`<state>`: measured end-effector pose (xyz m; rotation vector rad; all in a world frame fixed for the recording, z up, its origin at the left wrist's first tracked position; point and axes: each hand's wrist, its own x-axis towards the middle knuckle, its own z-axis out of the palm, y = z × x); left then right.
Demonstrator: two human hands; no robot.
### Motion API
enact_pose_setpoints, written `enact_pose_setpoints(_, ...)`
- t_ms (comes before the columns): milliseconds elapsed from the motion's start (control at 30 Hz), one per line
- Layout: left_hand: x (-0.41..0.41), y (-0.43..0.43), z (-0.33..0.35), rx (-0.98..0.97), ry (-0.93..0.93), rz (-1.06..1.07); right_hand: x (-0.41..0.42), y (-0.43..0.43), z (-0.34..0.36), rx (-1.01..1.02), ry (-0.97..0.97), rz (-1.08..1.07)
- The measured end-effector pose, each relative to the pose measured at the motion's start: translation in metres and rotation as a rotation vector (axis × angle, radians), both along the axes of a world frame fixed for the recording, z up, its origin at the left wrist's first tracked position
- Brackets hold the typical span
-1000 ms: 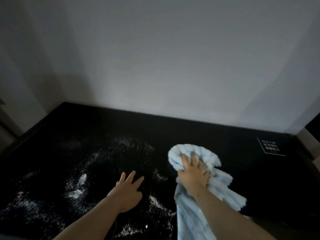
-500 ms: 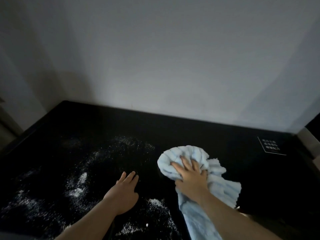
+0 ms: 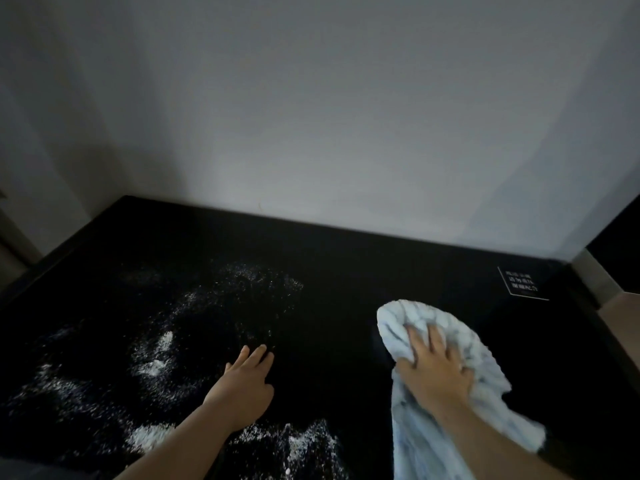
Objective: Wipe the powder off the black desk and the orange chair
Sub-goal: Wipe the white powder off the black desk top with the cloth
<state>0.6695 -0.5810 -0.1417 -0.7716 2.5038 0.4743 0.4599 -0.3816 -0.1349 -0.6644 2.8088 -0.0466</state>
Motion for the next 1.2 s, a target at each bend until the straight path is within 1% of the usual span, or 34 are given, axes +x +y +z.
enact_pose_setpoints(33, 0.000, 0.001, 0.000, -0.003, -0.008, -0.016, 0.010, 0.002, -0.006, -0.003, -0.028, -0.020)
enact_pose_setpoints(100, 0.001, 0.003, 0.001, -0.009, -0.017, -0.040, 0.043, -0.004, -0.018, -0.052, -0.024, 0.057)
enact_pose_setpoints(167, 0.003, 0.005, -0.001, 0.017, 0.007, -0.001, 0.081, -0.011, -0.029, -0.100, -0.035, 0.269)
enact_pose_setpoints(233, 0.004, 0.007, -0.001, 0.030, 0.030, 0.018, 0.103, -0.009, -0.026, -0.207, -0.095, 0.476)
enact_pose_setpoints(267, 0.006, 0.009, -0.001, 0.034, 0.043, 0.023, 0.101, -0.007, -0.019, -0.271, -0.103, 0.521)
enact_pose_setpoints(300, 0.007, 0.011, 0.000, 0.045, 0.054, 0.038, 0.093, -0.002, -0.014, -0.339, -0.073, 0.522)
enact_pose_setpoints(333, 0.009, 0.012, 0.001, 0.051, 0.055, 0.046, 0.082, 0.004, -0.009, -0.404, 0.018, 0.462)
enact_pose_setpoints(367, 0.011, 0.013, 0.002, 0.050, 0.042, 0.030, 0.068, 0.011, -0.006, -0.396, 0.165, 0.354)
enact_pose_setpoints(400, 0.012, 0.014, 0.002, 0.036, 0.016, -0.005, 0.053, 0.022, -0.003, -0.290, 0.236, 0.209)
enact_pose_setpoints(433, 0.014, 0.016, 0.003, 0.017, -0.008, -0.040, 0.043, 0.033, -0.003, -0.142, 0.197, 0.053)
enact_pose_setpoints(467, 0.015, 0.017, 0.002, 0.005, -0.016, -0.063, 0.036, 0.042, -0.008, -0.036, 0.090, -0.078)
enact_pose_setpoints(500, 0.015, 0.018, 0.001, 0.009, -0.007, -0.057, 0.037, 0.047, -0.014, 0.009, -0.004, -0.143)
enact_pose_setpoints(533, 0.016, 0.019, 0.001, 0.025, 0.013, -0.031, 0.045, 0.046, -0.018, 0.006, -0.039, -0.155)
enact_pose_setpoints(567, 0.016, 0.019, -0.001, 0.046, 0.036, 0.003, 0.058, 0.040, -0.020, -0.007, -0.049, -0.121)
enact_pose_setpoints(633, 0.016, 0.022, 0.000, 0.067, 0.055, 0.030, 0.092, 0.025, -0.024, -0.050, -0.050, 0.021)
enact_pose_setpoints(700, 0.017, 0.023, -0.001, 0.067, 0.052, 0.036, 0.121, 0.014, -0.026, -0.099, -0.067, 0.229)
enact_pose_setpoints(767, 0.019, 0.025, -0.001, 0.062, 0.046, 0.038, 0.128, 0.009, -0.018, -0.183, -0.114, 0.391)
enact_pose_setpoints(800, 0.021, 0.026, 0.000, 0.064, 0.044, 0.036, 0.121, 0.008, -0.010, -0.216, -0.080, 0.443)
enact_pose_setpoints(833, 0.023, 0.028, 0.000, 0.071, 0.040, 0.034, 0.112, 0.011, -0.002, -0.262, 0.005, 0.460)
enact_pose_setpoints(867, 0.025, 0.029, 0.001, 0.078, 0.030, 0.027, 0.100, 0.015, 0.003, -0.323, 0.135, 0.395)
enact_pose_setpoints(900, 0.027, 0.030, 0.003, 0.086, 0.020, 0.025, 0.087, 0.021, 0.006, -0.346, 0.274, 0.262)
enact_pose_setpoints(933, 0.028, 0.031, 0.003, 0.087, 0.012, 0.013, 0.077, 0.031, 0.009, -0.284, 0.290, 0.079)
enact_pose_setpoints(967, 0.029, 0.032, 0.004, 0.086, 0.011, 0.017, 0.072, 0.038, 0.010, -0.146, 0.177, -0.080)
enact_pose_setpoints(1000, 0.029, 0.033, 0.005, 0.088, 0.022, 0.034, 0.071, 0.042, 0.002, -0.027, 0.027, -0.176)
enact_pose_setpoints(1033, 0.028, 0.033, 0.007, 0.095, 0.025, 0.059, 0.075, 0.041, -0.007, 0.021, -0.066, -0.189)
enact_pose_setpoints(1067, 0.025, 0.032, 0.010, 0.088, 0.022, 0.053, 0.083, 0.035, -0.013, 0.019, -0.081, -0.123)
enact_pose_setpoints(1100, 0.022, 0.030, 0.013, 0.084, 0.019, 0.057, 0.093, 0.027, -0.016, -0.031, -0.071, 0.002)
enact_pose_setpoints(1167, 0.016, 0.027, 0.016, 0.054, 0.011, 0.003, 0.109, 0.010, -0.015, -0.175, -0.086, 0.262)
enact_pose_setpoints(1200, 0.012, 0.024, 0.016, 0.020, 0.013, -0.014, 0.109, 0.003, -0.010, -0.274, -0.121, 0.317)
